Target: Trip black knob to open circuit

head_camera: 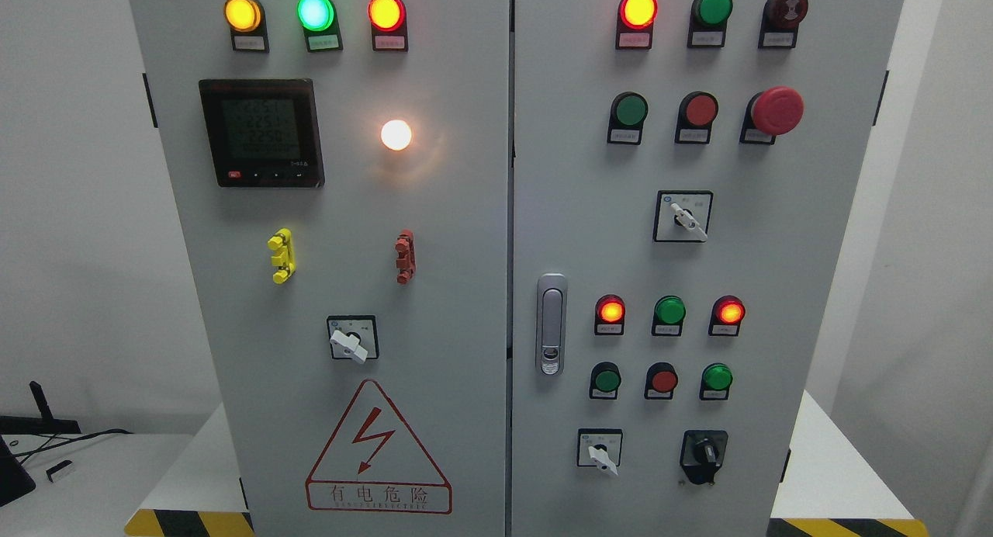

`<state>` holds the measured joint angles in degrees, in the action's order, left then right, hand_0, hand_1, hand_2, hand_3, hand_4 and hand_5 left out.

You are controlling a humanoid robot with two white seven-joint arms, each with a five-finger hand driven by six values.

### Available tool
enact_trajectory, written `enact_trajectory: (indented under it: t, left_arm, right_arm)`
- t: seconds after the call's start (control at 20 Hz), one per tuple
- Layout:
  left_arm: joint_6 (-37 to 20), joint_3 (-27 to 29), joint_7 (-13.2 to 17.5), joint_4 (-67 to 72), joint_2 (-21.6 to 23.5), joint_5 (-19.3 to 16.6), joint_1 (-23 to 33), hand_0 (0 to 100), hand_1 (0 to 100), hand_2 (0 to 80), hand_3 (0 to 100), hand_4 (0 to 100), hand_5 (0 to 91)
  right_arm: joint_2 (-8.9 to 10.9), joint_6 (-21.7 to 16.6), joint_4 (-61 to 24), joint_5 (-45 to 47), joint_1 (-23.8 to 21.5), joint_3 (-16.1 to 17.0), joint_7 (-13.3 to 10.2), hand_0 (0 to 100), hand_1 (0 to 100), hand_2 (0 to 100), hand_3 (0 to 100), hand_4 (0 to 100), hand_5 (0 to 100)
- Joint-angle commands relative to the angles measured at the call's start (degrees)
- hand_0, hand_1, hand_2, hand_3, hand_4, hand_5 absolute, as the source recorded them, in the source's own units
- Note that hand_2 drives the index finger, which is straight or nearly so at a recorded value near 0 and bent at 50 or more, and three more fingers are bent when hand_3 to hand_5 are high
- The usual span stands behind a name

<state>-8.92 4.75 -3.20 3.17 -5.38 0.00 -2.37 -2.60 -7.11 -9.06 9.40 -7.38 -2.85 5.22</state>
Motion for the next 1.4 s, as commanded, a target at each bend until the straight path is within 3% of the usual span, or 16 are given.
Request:
enact_trajectory:
  t: [0.0,0.5,0.65,1.25,1.35]
  left_arm:
    - [-0.05,0.00,0.04,0.00,0.02,-1.76,0.00,12,39,0.0,0,0,0.0]
    - [-0.05,0.00,0.04,0.00,-0.07,-1.76,0.00,12,39,0.0,0,0,0.0]
    - [-0.05,0.00,0.04,0.00,0.02,-1.76,0.00,12,39,0.0,0,0,0.0]
    - [-0.05,0.00,0.04,0.00,0.02,-1.76,0.00,12,39,0.0,0,0,0.0]
    - [-0.05,0.00,0.04,0.00,0.01,-1.76,0.00,12,39,0.0,0,0,0.0]
  right_arm:
    - [-0.03,-0.01,-0.17,0.00,0.00,-0.05,-0.03,2,9,4,15,11,13]
    - [-0.03,-0.09,-0.96,0.00,-0.27,-0.05,-0.03,2,9,5,15,12,14]
    - [0.05,-0.01,-5.69,-0.09,-2.98,-0.14,-0.03,2,9,5,16,12,14]
    - [2.34,-0.27,-54.27,-0.53,-23.80,0.03,1.02,2,13,10,23,19,19]
    - [3.13,-1.84,-62.53,-0.44,-27.76,0.03,0.85,2,14,11,24,20,19]
